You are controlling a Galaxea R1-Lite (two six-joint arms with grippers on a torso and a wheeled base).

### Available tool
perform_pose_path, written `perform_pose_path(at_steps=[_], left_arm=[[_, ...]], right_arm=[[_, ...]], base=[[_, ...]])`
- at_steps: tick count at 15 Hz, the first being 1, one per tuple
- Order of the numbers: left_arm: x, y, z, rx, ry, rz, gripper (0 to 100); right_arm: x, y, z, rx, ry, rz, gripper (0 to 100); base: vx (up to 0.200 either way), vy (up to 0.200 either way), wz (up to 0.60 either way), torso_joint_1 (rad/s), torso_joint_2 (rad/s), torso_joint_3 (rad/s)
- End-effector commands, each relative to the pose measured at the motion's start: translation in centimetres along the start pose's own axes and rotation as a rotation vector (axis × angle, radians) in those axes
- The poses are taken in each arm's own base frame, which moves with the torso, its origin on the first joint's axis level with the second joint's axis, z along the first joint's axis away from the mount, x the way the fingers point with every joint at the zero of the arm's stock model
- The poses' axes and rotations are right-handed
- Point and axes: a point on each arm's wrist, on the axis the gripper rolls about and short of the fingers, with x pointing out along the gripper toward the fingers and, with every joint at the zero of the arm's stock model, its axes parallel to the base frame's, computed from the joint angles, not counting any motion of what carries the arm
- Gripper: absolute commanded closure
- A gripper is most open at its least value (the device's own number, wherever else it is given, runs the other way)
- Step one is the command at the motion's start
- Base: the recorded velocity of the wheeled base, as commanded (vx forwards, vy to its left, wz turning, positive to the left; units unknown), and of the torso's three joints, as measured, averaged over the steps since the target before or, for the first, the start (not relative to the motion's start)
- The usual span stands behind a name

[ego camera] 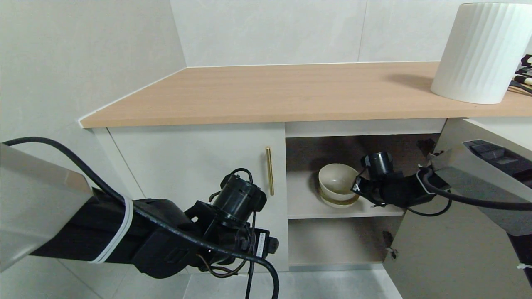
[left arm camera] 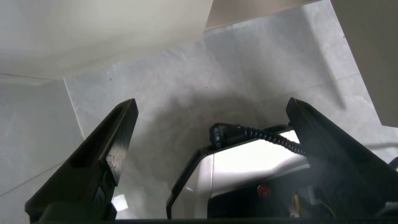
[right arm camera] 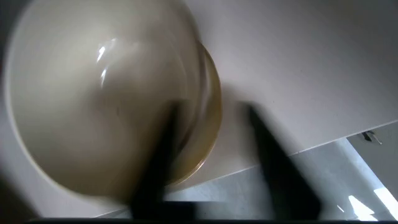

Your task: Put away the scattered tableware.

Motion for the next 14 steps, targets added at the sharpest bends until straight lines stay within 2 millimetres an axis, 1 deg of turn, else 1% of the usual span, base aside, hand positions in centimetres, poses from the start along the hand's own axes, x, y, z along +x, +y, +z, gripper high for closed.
perform_pose_path(at_steps=[1, 5, 6, 8, 9, 10, 12, 13, 14], left_arm=[[0.0, 0.0, 0.0, -0.001, 0.000, 0.000, 0], [0.0, 0.0, 0.0, -0.001, -0.002, 0.001, 0], [-0.1, 0.0, 0.1, -0.001, -0.004, -0.001, 0], [-1.0, 0.5, 0.7, -0.020, -0.035, -0.002, 0], [-2.0, 0.9, 1.2, -0.047, -0.067, -0.006, 0], [-2.7, 1.1, 1.5, -0.058, -0.084, -0.012, 0], [-6.7, 2.8, 2.3, -0.103, -0.176, -0.023, 0], [-8.5, 3.4, 2.4, -0.118, -0.217, -0.034, 0], [-9.9, 4.1, 2.0, -0.128, -0.241, -0.039, 0]], right_arm=[[0.0, 0.0, -0.1, -0.001, 0.002, -0.002, 0], [-0.2, 0.0, 0.0, -0.003, 0.002, -0.002, 0], [-0.7, 0.1, 0.2, -0.006, 0.007, -0.002, 0], [-4.3, 1.2, 0.6, -0.032, 0.047, 0.011, 0], [-6.4, 1.7, 0.6, -0.050, 0.069, 0.021, 0], [-7.5, 1.9, 0.5, -0.062, 0.076, 0.029, 0], [-12.7, 2.3, 1.5, -0.121, 0.082, 0.061, 0], [-15.4, 1.9, 1.5, -0.137, 0.103, 0.072, 0], [-18.0, 1.4, 1.2, -0.159, 0.139, 0.098, 0]], base=[[0.000, 0.000, 0.00, 0.000, 0.00, 0.000], [0.000, 0.000, 0.00, 0.000, 0.00, 0.000], [0.000, 0.000, 0.00, 0.000, 0.00, 0.000], [0.000, 0.000, 0.00, 0.000, 0.00, 0.000], [0.000, 0.000, 0.00, 0.000, 0.00, 0.000], [0.000, 0.000, 0.00, 0.000, 0.00, 0.000], [0.000, 0.000, 0.00, 0.000, 0.00, 0.000], [0.000, 0.000, 0.00, 0.000, 0.00, 0.000], [0.000, 0.000, 0.00, 0.000, 0.00, 0.000]])
